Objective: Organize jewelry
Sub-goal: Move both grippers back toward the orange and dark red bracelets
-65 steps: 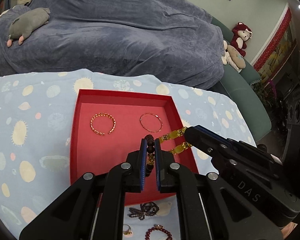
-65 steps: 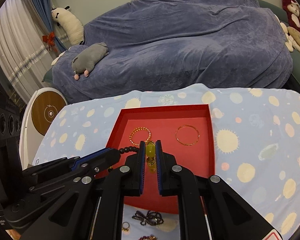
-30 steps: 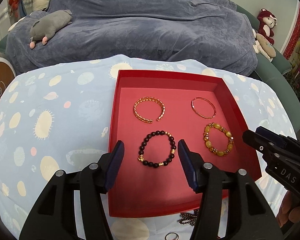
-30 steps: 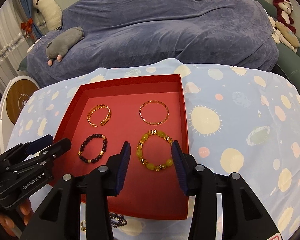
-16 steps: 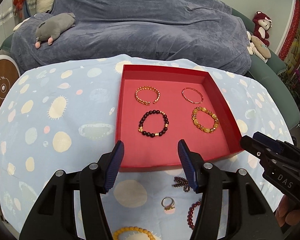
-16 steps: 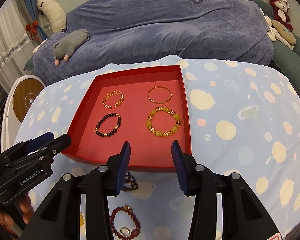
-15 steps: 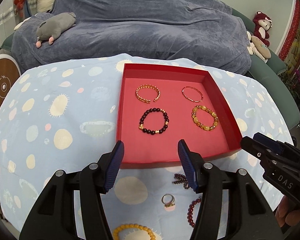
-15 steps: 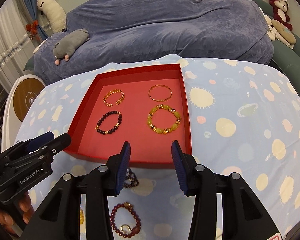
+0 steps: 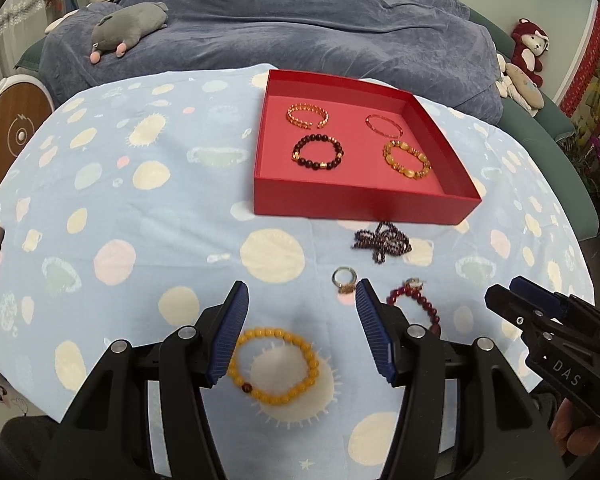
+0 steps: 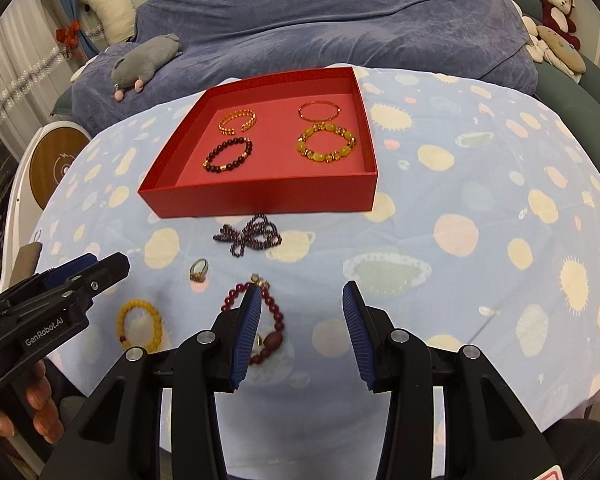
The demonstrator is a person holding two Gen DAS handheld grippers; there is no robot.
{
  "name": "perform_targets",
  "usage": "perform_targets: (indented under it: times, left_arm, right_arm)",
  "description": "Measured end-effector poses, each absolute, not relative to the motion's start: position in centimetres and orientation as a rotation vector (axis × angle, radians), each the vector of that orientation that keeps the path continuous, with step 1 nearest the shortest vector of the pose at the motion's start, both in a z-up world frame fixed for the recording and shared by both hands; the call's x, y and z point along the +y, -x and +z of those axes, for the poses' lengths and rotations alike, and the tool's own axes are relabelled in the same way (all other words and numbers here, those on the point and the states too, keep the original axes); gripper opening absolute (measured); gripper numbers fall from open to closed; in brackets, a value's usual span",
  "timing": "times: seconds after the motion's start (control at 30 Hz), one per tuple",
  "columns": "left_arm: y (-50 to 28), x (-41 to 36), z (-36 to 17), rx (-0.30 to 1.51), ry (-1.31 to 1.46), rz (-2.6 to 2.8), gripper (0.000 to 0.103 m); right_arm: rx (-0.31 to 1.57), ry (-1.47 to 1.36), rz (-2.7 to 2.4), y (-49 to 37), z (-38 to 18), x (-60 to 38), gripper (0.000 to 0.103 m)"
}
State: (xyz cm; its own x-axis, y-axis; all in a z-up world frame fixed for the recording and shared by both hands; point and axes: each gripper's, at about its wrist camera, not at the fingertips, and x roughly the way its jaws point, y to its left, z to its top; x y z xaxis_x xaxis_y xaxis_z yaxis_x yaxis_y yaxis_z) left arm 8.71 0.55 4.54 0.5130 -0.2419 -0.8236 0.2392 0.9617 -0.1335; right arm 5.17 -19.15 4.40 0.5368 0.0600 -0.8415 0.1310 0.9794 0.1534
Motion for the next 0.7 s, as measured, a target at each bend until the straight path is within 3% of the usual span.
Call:
perform_targets:
  times: [0.33, 0.7]
  left_arm:
    - [-4.7, 1.8, 2.0, 1.032, -0.001, -0.274, 0.053]
    - [-4.6, 3.4, 0.1, 1.064, 0.036, -0.235, 0.053]
  right_arm:
    - [1.049, -0.210, -0.043, -2.1, 2.1, -18.4, 0.042]
    - [1.063, -0.203, -0.025, -4.3, 1.1, -17.6, 0.042]
